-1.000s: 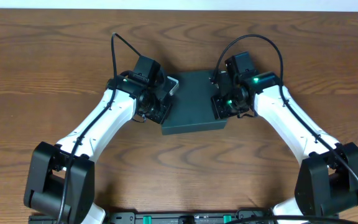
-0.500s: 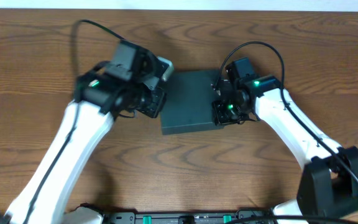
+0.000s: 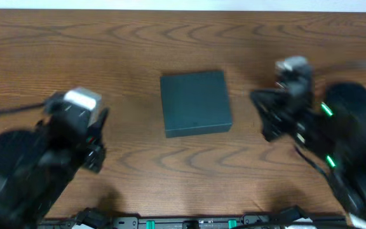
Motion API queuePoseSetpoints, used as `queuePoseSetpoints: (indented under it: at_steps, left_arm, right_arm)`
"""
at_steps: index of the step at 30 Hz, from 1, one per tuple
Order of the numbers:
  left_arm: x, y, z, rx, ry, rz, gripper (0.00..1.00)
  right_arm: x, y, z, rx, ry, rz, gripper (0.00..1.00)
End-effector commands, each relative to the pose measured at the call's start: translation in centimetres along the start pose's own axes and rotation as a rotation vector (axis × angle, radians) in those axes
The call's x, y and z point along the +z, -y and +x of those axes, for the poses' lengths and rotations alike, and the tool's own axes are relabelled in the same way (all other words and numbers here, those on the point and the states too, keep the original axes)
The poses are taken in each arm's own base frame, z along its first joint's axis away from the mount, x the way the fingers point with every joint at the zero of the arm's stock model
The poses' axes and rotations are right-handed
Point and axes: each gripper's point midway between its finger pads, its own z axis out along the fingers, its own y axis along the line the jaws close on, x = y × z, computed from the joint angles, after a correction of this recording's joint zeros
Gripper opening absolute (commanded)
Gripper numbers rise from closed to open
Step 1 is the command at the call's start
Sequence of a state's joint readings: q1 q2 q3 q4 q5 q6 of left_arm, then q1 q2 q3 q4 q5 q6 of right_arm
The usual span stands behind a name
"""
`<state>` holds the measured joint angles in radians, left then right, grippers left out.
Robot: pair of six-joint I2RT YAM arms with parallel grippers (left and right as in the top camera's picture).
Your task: Pack container
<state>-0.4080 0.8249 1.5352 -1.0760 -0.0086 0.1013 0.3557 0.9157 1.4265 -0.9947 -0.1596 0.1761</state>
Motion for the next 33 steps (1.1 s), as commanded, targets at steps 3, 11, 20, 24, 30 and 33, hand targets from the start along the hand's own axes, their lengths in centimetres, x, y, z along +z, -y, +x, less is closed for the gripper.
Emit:
queuePoseSetpoints:
  at_steps: [3, 11, 20, 24, 30, 33]
  left_arm:
    - [-2.6, -2.8, 1.3, -0.013, 0.003, -0.16, 0.16]
    - [-6.7, -3.7, 2.3, -0.028, 0.09, -0.199, 0.98]
    - [-8.4, -4.0, 6.8, -0.008, -0.027, -0.219, 0.98]
    - [-8.6, -4.0, 9.0, 0.007, -0.118, -0.216, 0.99]
    - [-8.6, -4.0, 9.4, 0.01, -0.136, -0.215, 0.98]
    - [-8.6, -4.0, 9.4, 0.011, -0.135, -0.215, 0.98]
  right_arm:
    - [-7.4, 6.0, 0.8, -0.065, 0.092, 0.397, 0.06]
    - [-16.2, 5.8, 2.6, -0.136, 0.23, 0.436, 0.18]
    - [-18.8, 6.4, 7.1, -0.145, 0.173, 0.451, 0.99]
    - [-18.5, 6.7, 9.1, -0.151, 0.088, 0.455, 0.99]
    - [-18.5, 7.0, 11.0, -0.157, 0.007, 0.46, 0.99]
    - [-18.5, 7.1, 11.8, -0.16, -0.027, 0.464, 0.99]
